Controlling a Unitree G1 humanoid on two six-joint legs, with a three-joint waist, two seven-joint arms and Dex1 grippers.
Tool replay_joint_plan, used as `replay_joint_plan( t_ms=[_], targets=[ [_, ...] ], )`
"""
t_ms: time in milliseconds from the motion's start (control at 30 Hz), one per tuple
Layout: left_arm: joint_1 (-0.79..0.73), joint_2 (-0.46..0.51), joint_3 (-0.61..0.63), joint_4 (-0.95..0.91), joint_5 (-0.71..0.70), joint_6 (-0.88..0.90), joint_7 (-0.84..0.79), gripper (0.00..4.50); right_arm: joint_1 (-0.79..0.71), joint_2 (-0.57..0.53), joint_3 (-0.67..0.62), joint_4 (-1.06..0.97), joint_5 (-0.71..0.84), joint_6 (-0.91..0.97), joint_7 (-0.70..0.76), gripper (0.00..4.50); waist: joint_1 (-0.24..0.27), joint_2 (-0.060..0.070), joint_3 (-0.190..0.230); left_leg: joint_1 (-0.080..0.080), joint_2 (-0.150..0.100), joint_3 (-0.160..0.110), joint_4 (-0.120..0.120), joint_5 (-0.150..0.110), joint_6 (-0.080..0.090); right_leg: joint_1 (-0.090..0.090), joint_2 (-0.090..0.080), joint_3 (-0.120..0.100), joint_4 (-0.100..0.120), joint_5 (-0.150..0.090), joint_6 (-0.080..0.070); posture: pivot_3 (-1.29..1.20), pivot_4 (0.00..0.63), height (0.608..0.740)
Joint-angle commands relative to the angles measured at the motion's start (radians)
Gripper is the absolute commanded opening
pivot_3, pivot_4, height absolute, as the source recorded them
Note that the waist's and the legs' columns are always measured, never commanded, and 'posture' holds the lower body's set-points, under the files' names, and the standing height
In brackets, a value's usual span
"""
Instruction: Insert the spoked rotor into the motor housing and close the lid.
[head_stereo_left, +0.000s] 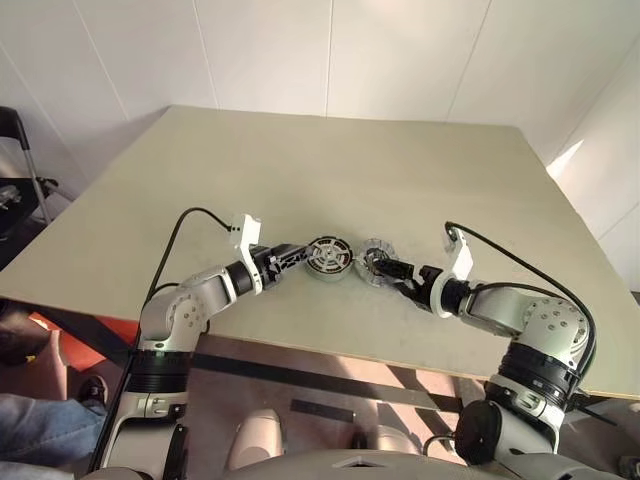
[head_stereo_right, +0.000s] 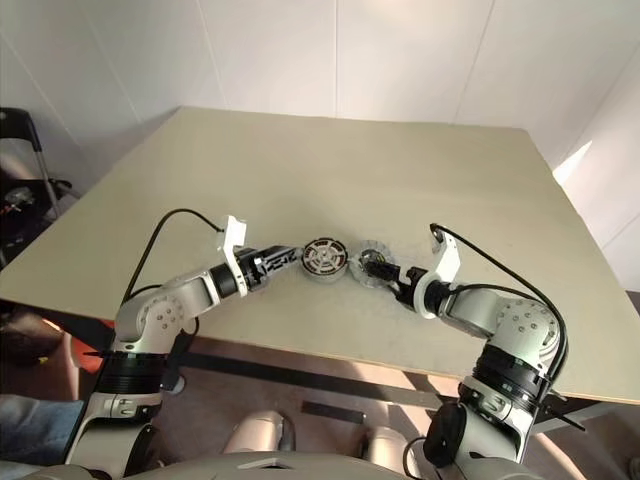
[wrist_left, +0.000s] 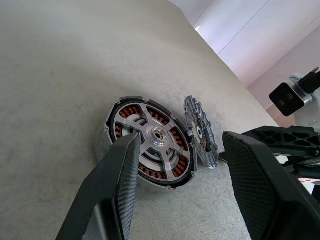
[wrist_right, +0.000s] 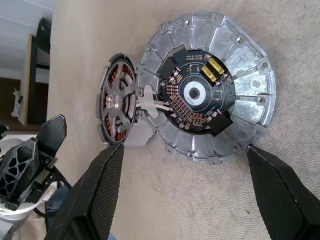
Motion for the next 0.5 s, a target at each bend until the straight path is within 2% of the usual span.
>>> replay_joint_plan(
  t_ms=[33,233,500],
  targets=[
    [-0.015,0.0,-0.002,-0.008,0.003,-0.01,0.001,2.77,-0.005,-0.06,0.022,-0.038,-0.086,-0.051,-0.008,4.46,0.006,0.0,0.0,-0.002,0.0,0.0,0.0,0.0,0.0,-0.001,0.0,0.001,0.001,0.001,0.001,0.0,0.0,0.74],
    [-0.009,-0.005,-0.003,-0.007,0.006,-0.012,0.008,2.77,-0.01,-0.094,0.056,-0.003,-0.13,-0.115,0.034,4.46,0.01,-0.001,0.0,-0.003,-0.002,0.0,-0.002,-0.001,0.002,-0.003,0.0,0.002,0.007,0.005,0.002,0.0,0.0,0.74],
    [-0.005,-0.003,0.005,-0.006,0.011,-0.013,0.015,2.77,0.003,-0.054,0.036,-0.003,-0.111,-0.012,0.063,4.46,0.008,-0.001,-0.001,-0.004,-0.001,0.0,-0.002,-0.004,0.003,-0.008,0.002,0.003,0.016,0.005,-0.004,0.0,0.0,0.74]
  ],
)
